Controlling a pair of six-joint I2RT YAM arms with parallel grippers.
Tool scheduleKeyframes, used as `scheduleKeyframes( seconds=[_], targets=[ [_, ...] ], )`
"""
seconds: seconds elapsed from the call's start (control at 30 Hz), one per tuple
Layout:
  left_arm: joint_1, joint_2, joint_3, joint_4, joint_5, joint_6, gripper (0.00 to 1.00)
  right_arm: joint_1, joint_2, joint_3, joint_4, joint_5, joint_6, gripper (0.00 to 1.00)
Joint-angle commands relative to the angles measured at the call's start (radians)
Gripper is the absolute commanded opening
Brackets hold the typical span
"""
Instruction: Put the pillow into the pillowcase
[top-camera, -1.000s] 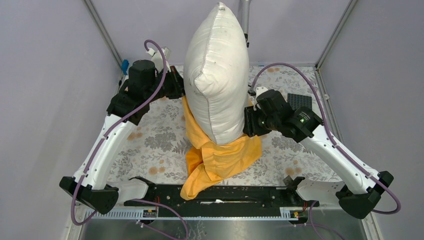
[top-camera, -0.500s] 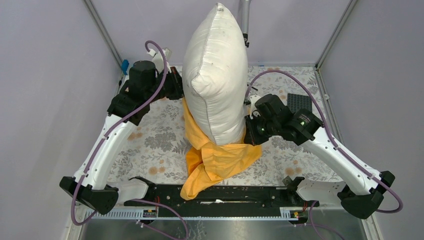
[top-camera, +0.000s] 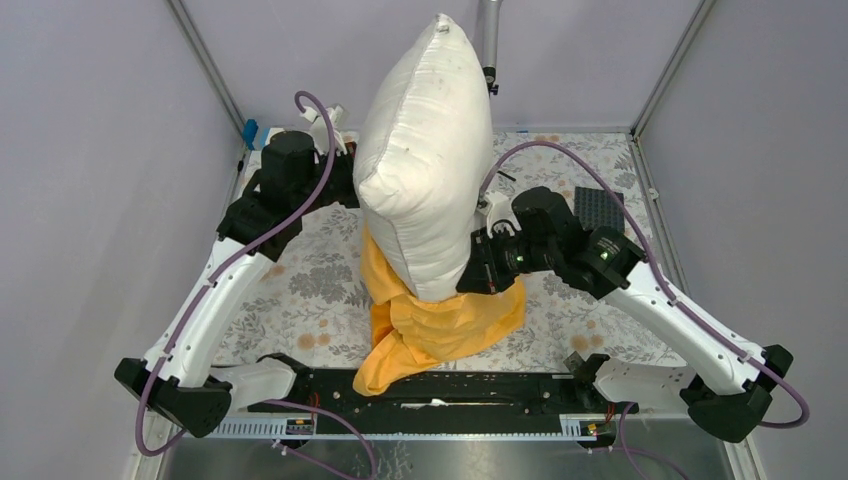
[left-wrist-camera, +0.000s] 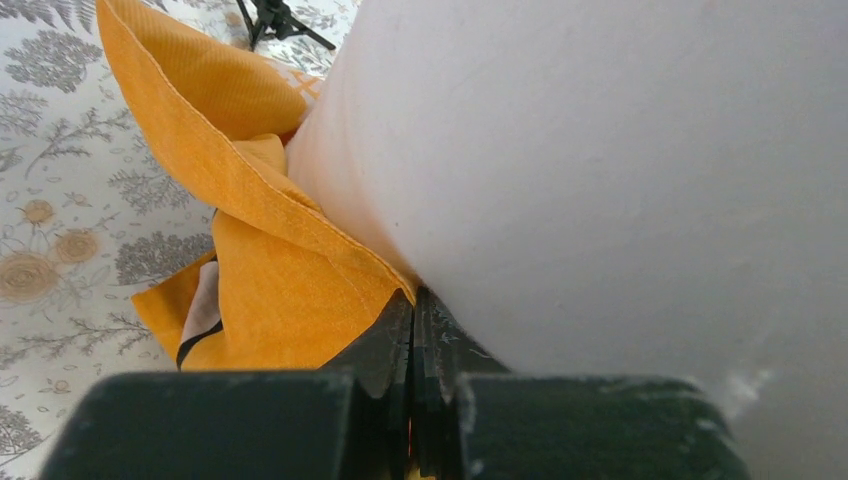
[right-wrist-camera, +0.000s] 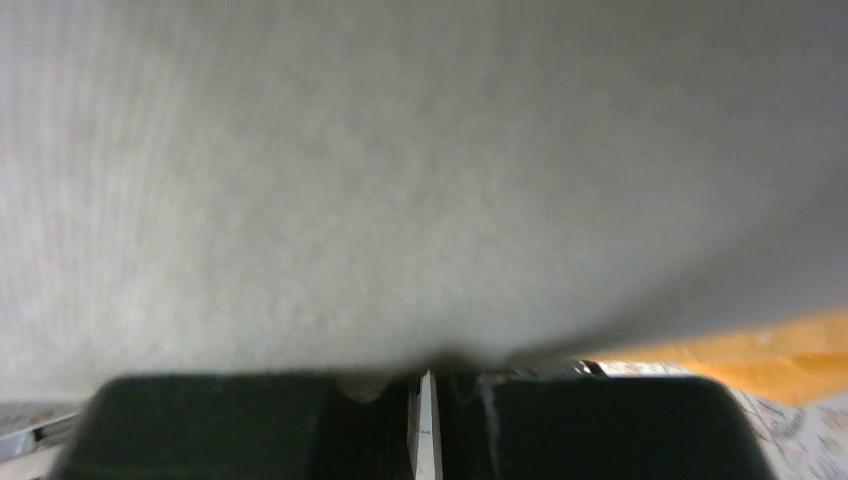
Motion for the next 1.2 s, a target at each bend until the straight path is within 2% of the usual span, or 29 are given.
scheduleKeyframes(
  seconds=[0.0, 0.1, 0.17, 0.27, 0.3, 0.43, 0.53, 0.7, 0.73, 0.8, 0.9, 0.97, 1.03, 1.17],
  targets=[
    [-0.05, -0.033, -0.012, 0.084, 0.024, -0.043, 0.0, 0.044, -0.029, -0.052, 0.243, -0.2, 0.084, 0.14],
    [-0.05, -0.036, -0.023, 0.083, -0.002, -0.049, 0.0, 0.072, -0.022, -0.056, 0.185, -0.165, 0.036, 0.24],
    [-0.051, -0.035, -0.021, 0.082, -0.013, -0.051, 0.0, 0.088, -0.026, -0.059, 0.14, -0.134, -0.002, 0.35],
    [-0.051, -0.034, -0.015, 0.08, -0.017, -0.049, 0.0, 0.092, -0.056, -0.04, 0.093, -0.057, -0.033, 0.39],
    [-0.051, -0.034, -0.012, 0.081, -0.016, -0.048, 0.0, 0.092, -0.067, -0.031, 0.091, -0.045, -0.036, 0.37],
    [-0.051, -0.037, 0.012, 0.079, -0.014, -0.049, 0.0, 0.092, -0.081, -0.006, 0.107, 0.011, -0.012, 0.02],
    [-0.051, -0.044, 0.036, 0.059, -0.034, -0.043, 0.0, 0.091, -0.076, 0.006, 0.096, 0.091, 0.011, 0.0],
    [-0.049, -0.066, 0.098, 0.002, -0.142, -0.011, 0.0, 0.092, -0.1, 0.066, 0.002, 0.356, 0.05, 0.0],
    [-0.048, -0.069, 0.105, -0.003, -0.16, -0.003, 0.0, 0.091, -0.113, 0.066, 0.008, 0.371, 0.055, 0.08],
    [-0.047, -0.07, 0.115, -0.01, -0.166, 0.006, 0.0, 0.092, -0.128, 0.067, 0.006, 0.419, 0.052, 0.38],
    [-0.046, -0.072, 0.101, -0.011, -0.166, 0.013, 0.0, 0.09, -0.131, 0.09, -0.063, 0.652, 0.075, 0.6],
    [-0.046, -0.08, 0.084, -0.005, -0.163, 0.012, 0.0, 0.09, -0.119, 0.103, -0.097, 0.783, 0.099, 0.66],
    [-0.046, -0.085, 0.072, -0.004, -0.162, 0.01, 0.0, 0.085, -0.104, 0.112, -0.102, 0.86, 0.112, 0.66],
    [-0.044, -0.087, 0.07, -0.005, -0.159, 0.013, 0.0, 0.032, -0.085, 0.123, -0.073, 0.896, 0.112, 0.64]
  ],
)
